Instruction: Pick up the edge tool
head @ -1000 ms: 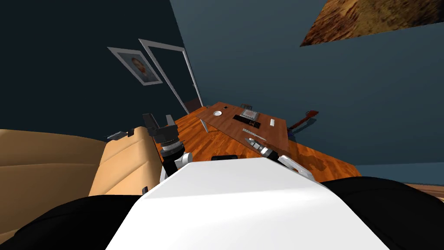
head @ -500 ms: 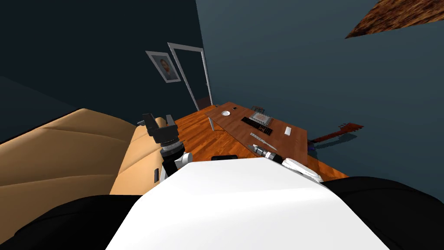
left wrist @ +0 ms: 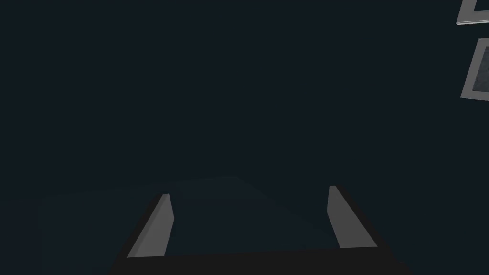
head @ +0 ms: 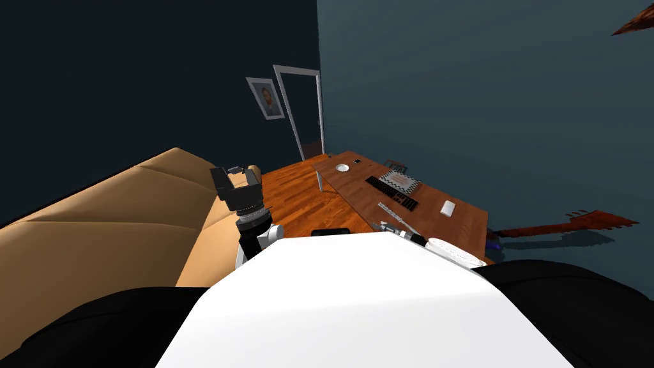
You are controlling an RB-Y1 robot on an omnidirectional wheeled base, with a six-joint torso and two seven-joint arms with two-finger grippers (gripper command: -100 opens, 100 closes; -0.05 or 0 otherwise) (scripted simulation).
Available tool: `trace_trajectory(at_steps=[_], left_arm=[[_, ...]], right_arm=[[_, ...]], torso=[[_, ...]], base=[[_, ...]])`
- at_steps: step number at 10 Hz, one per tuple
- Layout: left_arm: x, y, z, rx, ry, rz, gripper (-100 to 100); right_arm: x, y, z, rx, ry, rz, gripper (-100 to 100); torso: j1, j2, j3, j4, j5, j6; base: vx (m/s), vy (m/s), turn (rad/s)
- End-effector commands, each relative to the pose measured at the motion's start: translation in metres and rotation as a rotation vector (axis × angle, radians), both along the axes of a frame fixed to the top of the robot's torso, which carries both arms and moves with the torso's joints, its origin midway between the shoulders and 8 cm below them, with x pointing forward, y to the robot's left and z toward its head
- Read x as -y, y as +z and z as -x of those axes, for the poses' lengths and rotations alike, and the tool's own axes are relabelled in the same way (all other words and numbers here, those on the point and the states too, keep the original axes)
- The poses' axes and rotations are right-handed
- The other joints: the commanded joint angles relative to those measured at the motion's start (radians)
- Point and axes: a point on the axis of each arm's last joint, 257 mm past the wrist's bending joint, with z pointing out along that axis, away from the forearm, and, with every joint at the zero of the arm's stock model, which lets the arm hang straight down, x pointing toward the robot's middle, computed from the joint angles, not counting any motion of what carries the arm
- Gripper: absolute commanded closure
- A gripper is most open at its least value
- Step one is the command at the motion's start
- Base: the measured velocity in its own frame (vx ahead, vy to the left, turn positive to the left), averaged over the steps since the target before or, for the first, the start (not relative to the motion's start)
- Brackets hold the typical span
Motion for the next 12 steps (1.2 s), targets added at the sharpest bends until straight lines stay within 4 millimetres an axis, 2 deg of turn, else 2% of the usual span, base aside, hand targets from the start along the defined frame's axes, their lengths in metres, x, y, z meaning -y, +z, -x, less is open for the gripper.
trace_trajectory(at_steps=[1, 2, 3, 5, 6, 8, 9, 10, 11, 12], left_arm=[[0.000, 0.000, 0.000, 0.000, 0.000, 0.000, 0], [0.000, 0.000, 0.000, 0.000, 0.000, 0.000, 0], [0.000, 0.000, 0.000, 0.000, 0.000, 0.000, 0], [0.000, 0.000, 0.000, 0.000, 0.000, 0.000, 0], [0.000, 0.000, 0.000, 0.000, 0.000, 0.000, 0], [0.000, 0.000, 0.000, 0.000, 0.000, 0.000, 0], [0.000, 0.000, 0.000, 0.000, 0.000, 0.000, 0], [0.000, 0.000, 0.000, 0.000, 0.000, 0.000, 0], [0.000, 0.000, 0.000, 0.000, 0.000, 0.000, 0], [0.000, 0.000, 0.000, 0.000, 0.000, 0.000, 0]], right_arm=[[0.017, -0.012, 0.018, -0.036, 0.004, 0.037, -100], [0.037, -0.023, 0.038, -0.088, 0.026, 0.096, -100], [0.043, -0.026, 0.041, -0.098, 0.017, 0.105, -100], [0.093, -0.045, 0.087, -0.215, 0.034, 0.220, -100], [0.097, -0.047, 0.090, -0.221, 0.039, 0.233, -100], [0.144, -0.055, 0.135, -0.332, 0.052, 0.329, -100], [0.148, -0.056, 0.139, -0.340, 0.057, 0.343, -100], [0.170, -0.059, 0.164, -0.397, 0.064, 0.387, -100], [0.183, -0.059, 0.184, -0.443, 0.073, 0.412, -100], [0.189, -0.060, 0.188, -0.453, 0.071, 0.424, -100]], torso=[[0.000, 0.000, 0.000, 0.000, 0.000, 0.000], [0.000, 0.000, 0.000, 0.000, 0.000, 0.001], [0.000, 0.000, 0.000, 0.000, 0.000, 0.000], [0.000, 0.000, 0.000, 0.000, 0.000, 0.000], [-0.002, -0.001, 0.000, 0.000, 0.000, 0.001], [0.000, 0.000, 0.000, 0.000, 0.000, 0.001], [-0.001, -0.001, -0.001, 0.000, 0.000, 0.000], [0.000, 0.000, 0.000, 0.000, 0.000, 0.002], [0.000, 0.000, 0.000, 0.000, 0.000, 0.001], [-0.001, 0.000, 0.000, 0.000, 0.000, 0.001]], base=[[0.032, -0.026, 0.250], [0.033, -0.024, 0.348], [0.026, -0.030, 0.226], [0.038, -0.041, 0.414], [0.035, -0.046, 0.225], [0.036, -0.032, 0.398], [0.028, -0.043, 0.201], [0.017, -0.035, 0.296], [0.020, -0.045, 0.356], [0.024, -0.041, 0.165]])
